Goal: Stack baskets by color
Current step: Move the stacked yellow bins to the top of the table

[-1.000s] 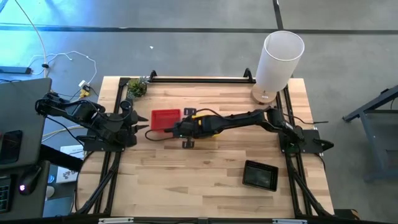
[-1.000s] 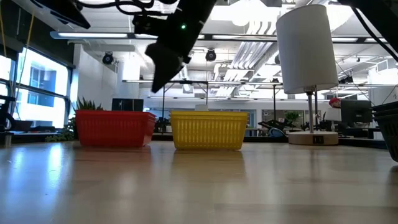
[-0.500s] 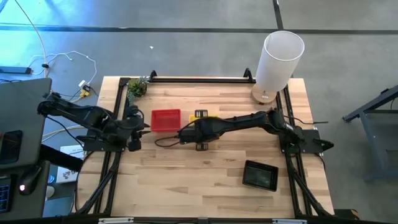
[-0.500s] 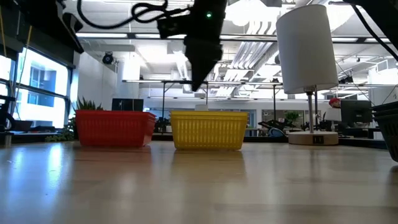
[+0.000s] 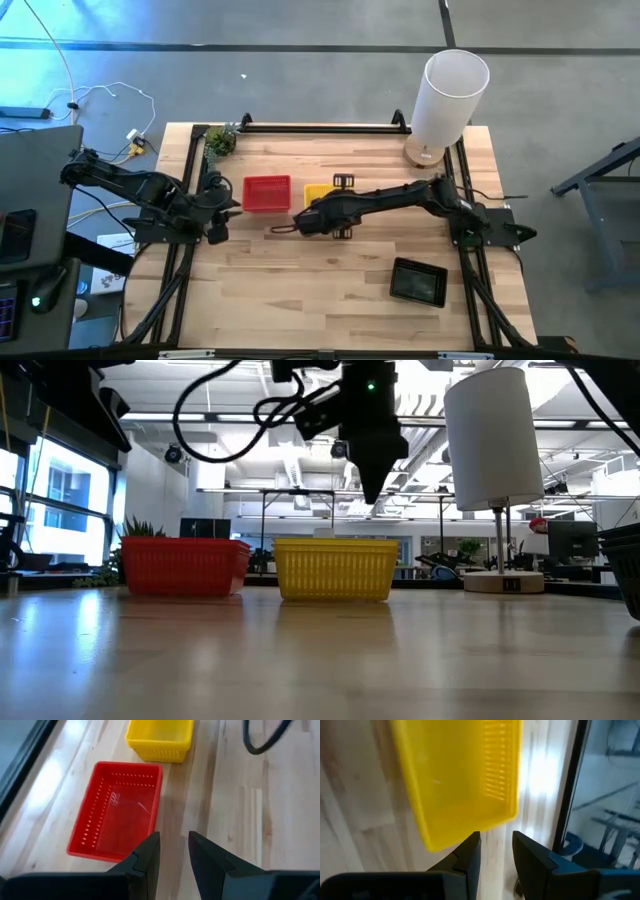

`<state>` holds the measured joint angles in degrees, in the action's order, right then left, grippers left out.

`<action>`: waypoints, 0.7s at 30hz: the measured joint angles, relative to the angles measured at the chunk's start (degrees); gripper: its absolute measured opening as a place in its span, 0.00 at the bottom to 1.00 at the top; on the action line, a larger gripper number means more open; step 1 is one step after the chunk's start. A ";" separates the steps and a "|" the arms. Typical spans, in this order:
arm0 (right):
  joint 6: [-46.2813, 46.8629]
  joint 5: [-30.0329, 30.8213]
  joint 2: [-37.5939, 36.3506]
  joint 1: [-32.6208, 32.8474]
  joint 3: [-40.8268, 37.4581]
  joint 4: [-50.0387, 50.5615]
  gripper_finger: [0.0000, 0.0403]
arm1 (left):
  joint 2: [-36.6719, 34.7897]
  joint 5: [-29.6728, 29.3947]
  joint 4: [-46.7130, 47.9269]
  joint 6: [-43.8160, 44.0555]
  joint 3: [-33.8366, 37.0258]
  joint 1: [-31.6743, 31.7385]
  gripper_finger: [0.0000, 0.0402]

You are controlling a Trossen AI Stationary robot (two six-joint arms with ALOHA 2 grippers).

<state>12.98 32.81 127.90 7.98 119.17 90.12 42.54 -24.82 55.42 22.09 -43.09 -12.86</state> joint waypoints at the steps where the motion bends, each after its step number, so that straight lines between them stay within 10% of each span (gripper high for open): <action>1: -0.66 0.03 -0.16 0.29 -0.01 -0.26 0.24 | 0.00 0.45 0.00 0.36 0.00 0.00 0.22; 21: 2.49 1.01 -4.81 1.83 -0.09 -0.10 0.24 | 6.78 0.87 -0.18 3.28 0.02 0.00 0.22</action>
<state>15.47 33.82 123.09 9.82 119.09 90.02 49.33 -23.95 55.24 25.36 -43.07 -12.86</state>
